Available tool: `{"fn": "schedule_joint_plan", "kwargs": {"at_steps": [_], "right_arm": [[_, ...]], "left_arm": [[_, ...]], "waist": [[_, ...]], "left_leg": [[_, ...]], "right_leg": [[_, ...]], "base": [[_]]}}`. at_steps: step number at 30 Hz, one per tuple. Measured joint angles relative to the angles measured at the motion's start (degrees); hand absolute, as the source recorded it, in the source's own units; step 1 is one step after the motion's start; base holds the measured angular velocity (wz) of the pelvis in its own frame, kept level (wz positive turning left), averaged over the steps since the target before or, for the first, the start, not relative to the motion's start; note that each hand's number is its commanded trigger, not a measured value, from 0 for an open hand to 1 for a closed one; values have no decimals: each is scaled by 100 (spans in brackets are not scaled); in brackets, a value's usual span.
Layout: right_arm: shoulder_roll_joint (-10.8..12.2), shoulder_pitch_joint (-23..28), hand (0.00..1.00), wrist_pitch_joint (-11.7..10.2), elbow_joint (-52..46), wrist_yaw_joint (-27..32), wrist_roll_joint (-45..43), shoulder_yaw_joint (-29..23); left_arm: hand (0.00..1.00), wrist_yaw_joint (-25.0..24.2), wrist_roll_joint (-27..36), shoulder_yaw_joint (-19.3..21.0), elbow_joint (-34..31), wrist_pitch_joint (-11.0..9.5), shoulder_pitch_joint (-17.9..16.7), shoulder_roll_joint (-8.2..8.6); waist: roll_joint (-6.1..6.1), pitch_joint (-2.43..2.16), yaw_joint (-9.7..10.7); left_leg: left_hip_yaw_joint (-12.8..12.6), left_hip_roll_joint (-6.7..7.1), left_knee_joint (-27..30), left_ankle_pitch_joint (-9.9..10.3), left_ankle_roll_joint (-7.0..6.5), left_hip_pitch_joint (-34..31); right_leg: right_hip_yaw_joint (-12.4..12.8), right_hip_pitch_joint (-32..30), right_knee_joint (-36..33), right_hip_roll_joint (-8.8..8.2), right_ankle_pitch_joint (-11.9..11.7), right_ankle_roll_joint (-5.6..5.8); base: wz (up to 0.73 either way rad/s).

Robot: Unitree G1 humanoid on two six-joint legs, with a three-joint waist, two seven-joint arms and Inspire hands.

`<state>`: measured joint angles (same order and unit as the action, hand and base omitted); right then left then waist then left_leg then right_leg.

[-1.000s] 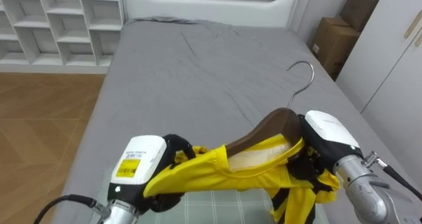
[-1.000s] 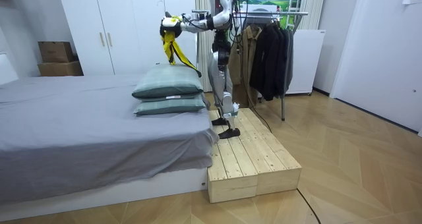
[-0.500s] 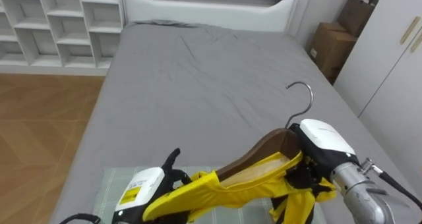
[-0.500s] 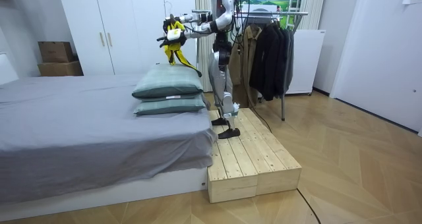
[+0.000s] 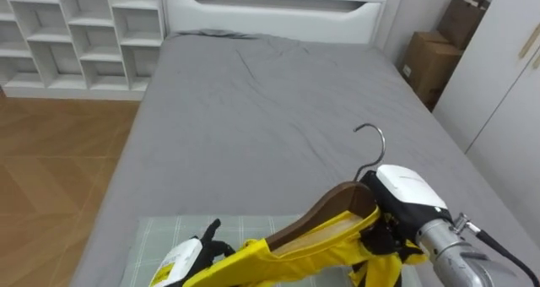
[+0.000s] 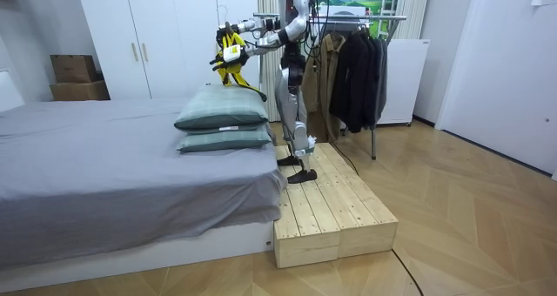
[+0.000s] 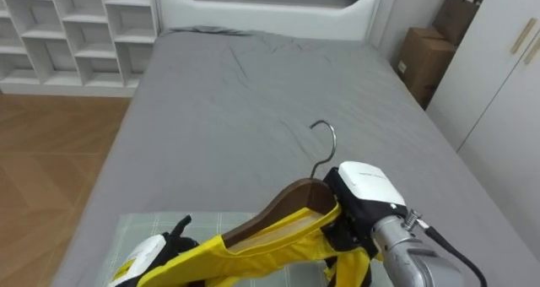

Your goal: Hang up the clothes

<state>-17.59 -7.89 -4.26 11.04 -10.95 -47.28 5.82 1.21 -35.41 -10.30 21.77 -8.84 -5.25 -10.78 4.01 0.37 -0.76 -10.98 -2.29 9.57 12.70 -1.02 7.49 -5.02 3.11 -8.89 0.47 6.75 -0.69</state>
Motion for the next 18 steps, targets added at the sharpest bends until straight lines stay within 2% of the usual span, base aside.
{"fn": "schedule_joint_plan", "kwargs": {"at_steps": [5,10,12,15,16,18], "right_arm": [[6,19,100,-5,-6,-124,-10,32],[19,69,100,-62,-80,-177,-253,33],[55,76,100,-86,-80,-187,-371,33],[203,82,100,-115,-80,-187,-504,34],[245,113,100,-122,-80,-187,-503,39],[288,159,100,-123,-80,-187,-499,115]], "left_arm": [[0,-193,325,196,254,-16,-63,103],[0,-277,658,479,789,-50,-42,158],[0,-317,751,578,1000,-70,-4,234],[0,-315,1309,769,1297,-174,-43,243],[0,-311,1617,937,1499,-250,-41,243],[0,-285,1967,1263,1817,-274,-39,243]], "waist": [[2,-1,-9],[16,-3,-35],[10,-3,-41],[13,-4,-51],[24,-9,-27],[47,-24,3]], "left_leg": [[2,2,-4,0,0,5],[14,0,-8,0,0,9],[20,1,-8,0,0,28],[22,2,-18,1,2,32],[21,0,-19,1,4,32],[20,-8,-21,-5,16,32]], "right_leg": [[-1,7,0,-1,0,0],[-8,17,8,8,0,0],[-9,48,23,11,0,0],[-24,81,31,29,0,0],[-31,80,32,36,0,0],[-34,81,34,48,0,-1]], "base": [[0],[0],[0],[0],[0],[2]]}}
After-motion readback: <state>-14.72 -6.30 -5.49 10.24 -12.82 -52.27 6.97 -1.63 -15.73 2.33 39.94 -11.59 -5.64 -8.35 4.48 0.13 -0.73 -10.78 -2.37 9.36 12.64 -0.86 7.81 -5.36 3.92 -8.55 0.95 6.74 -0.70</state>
